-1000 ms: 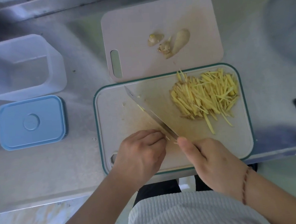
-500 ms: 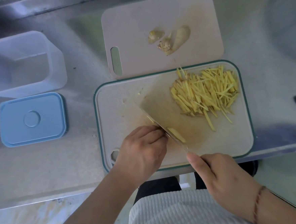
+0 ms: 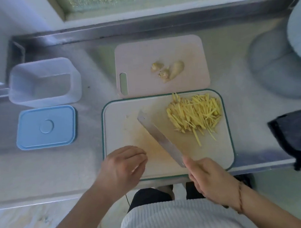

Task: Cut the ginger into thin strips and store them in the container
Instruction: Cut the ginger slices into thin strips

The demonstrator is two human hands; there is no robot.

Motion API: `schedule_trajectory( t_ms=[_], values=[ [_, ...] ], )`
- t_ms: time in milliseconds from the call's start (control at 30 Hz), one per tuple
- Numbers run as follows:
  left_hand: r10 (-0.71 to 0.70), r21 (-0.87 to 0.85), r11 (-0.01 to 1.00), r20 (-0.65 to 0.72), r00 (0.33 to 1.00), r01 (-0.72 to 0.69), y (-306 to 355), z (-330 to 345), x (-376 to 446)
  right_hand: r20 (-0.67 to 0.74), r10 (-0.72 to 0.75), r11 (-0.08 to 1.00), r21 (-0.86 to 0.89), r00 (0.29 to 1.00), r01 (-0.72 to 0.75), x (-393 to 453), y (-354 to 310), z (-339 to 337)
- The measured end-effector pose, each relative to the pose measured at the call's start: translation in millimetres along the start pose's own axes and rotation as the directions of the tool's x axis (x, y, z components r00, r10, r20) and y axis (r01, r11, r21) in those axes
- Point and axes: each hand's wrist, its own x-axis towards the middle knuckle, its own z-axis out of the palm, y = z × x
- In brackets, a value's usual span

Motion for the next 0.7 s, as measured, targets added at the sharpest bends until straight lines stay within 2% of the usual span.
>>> schedule_trajectory(
  t_ms=[100,167,333,433,500,567,600,633,700],
  values=[
    [-0.087,0.034,0.995,-0.064,0.994,0.089,-4,-8,-8,0.076,0.06,0.993,-0.101,0.995,-0.053,-10,16,-7],
    [-0.129,0.037,0.991,-0.063,0.99,0.132,-5,-8,-10,0.089,0.094,0.992,-0.091,0.992,-0.086,-8,14,-17],
    [-0.114,0.065,0.991,-0.023,0.993,0.115,-2,-1,-4,-0.047,0.156,0.988,0.003,0.987,-0.156,8,-6,-46],
    [-0.085,0.08,0.992,-0.17,0.982,0.1,0,-8,8,-0.047,0.12,0.993,0.001,0.992,-0.12,12,-23,-48],
    [-0.08,0.053,0.993,-0.326,0.942,0.103,7,-22,22,-0.018,0.024,0.972,-0.235,1.0,-0.027,9,-31,-44],
    [-0.064,0.029,0.996,-0.384,0.921,0.081,19,-36,37,0.006,-0.117,0.845,-0.524,0.993,0.103,4,-37,-41],
    [-0.039,0.042,0.997,-0.357,0.933,0.058,24,-40,43,0.0,-0.19,0.748,-0.648,0.982,0.145,2,-39,-40],
    [-0.027,0.067,0.997,-0.296,0.955,0.049,29,-42,50,0.001,-0.247,0.639,-0.751,0.969,0.164,3,-40,-40],
    [-0.086,0.131,0.987,-0.053,0.995,0.093,34,-39,63,0.04,-0.278,0.474,-0.864,0.96,0.173,5,-41,-42]
  ],
)
